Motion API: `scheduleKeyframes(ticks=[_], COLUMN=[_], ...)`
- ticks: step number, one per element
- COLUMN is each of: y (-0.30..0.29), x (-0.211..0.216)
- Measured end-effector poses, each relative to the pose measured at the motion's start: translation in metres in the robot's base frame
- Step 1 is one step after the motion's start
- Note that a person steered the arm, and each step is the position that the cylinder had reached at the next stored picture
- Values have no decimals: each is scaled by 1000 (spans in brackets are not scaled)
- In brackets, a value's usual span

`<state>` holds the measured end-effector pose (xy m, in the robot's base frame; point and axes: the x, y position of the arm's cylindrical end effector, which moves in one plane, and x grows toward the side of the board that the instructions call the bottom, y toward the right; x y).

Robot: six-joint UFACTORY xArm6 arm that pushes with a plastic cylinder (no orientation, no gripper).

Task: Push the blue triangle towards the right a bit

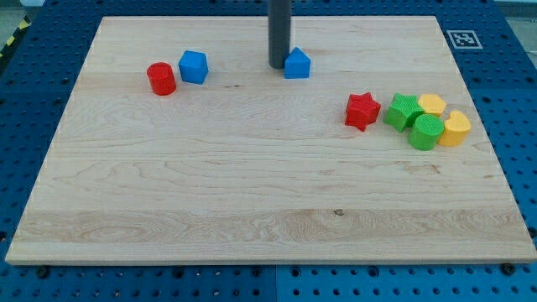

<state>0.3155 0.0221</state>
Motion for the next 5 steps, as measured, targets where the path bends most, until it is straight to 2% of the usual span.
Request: scheduleKeyframes(ticks=[3, 4, 5], y=[42, 61, 78], x=[50, 52, 33])
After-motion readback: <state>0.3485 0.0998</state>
